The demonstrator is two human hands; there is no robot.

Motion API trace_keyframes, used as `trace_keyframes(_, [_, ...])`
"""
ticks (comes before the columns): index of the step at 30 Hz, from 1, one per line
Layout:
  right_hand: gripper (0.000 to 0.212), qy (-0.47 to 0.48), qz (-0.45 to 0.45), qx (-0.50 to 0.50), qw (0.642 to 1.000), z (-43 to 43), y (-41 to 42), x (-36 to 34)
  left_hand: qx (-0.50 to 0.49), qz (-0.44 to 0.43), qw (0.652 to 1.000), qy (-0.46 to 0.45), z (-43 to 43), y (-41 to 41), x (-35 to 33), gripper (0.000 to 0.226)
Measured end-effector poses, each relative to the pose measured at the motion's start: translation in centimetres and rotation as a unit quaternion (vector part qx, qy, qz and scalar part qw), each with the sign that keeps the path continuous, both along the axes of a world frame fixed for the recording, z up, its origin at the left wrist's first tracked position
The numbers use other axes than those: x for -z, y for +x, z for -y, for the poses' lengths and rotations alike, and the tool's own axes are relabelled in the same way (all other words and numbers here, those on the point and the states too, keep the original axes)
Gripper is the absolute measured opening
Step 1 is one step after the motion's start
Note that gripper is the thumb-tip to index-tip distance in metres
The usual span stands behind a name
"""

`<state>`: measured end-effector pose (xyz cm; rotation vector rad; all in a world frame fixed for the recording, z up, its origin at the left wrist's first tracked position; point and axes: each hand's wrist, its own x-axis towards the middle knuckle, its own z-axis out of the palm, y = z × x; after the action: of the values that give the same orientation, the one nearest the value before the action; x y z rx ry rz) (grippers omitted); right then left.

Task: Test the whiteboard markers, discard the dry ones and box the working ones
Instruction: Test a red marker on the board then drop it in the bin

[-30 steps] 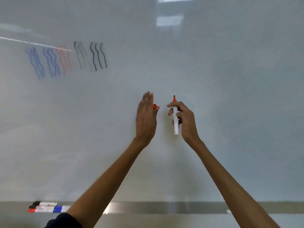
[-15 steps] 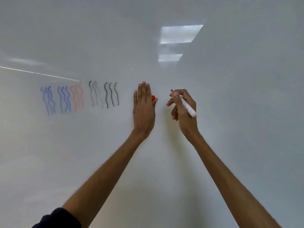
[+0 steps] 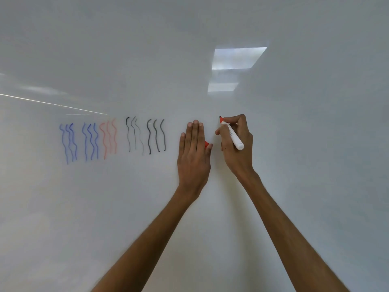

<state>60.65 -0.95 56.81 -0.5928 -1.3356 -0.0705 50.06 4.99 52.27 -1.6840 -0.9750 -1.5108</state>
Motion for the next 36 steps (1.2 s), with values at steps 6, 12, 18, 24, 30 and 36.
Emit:
trace_keyframes(6, [0.008, 0.03, 0.043, 0.037, 0.998, -0.6, -0.1, 1.2, 0.001, 0.005, 1.0, 0.013, -0.4, 0.1, 0.2, 0.056])
trace_keyframes(12, [0.019, 0.011, 0.013, 0.008, 1.0, -1.1, 0.6, 4.0, 0.001, -0.004, 1.0, 0.014, -0.1, 0.0, 0.3, 0.059])
trace_keyframes(18, [0.023, -0.002, 0.007, 0.045, 0.999, -0.8, 0.5, 6.9, -0.005, -0.009, 1.0, 0.006, 0.0, -0.1, 0.4, 0.057])
trace_keyframes(24, [0.025, -0.021, 0.013, 0.068, 0.997, -0.1, 0.6, 9.3, -0.007, -0.008, 1.0, 0.006, 0.0, 0.0, 0.4, 0.057])
trace_keyframes(30, [0.015, 0.009, 0.009, 0.063, 0.998, 1.6, 1.1, 6.4, 0.002, -0.01, 1.0, -0.001, 0.2, -0.1, 0.5, 0.057])
trace_keyframes(36, [0.017, 0.049, -0.045, 0.04, 0.997, 1.5, 2.0, 1.0, 0.013, -0.012, 1.0, -0.005, 0.4, -0.2, 0.4, 0.056])
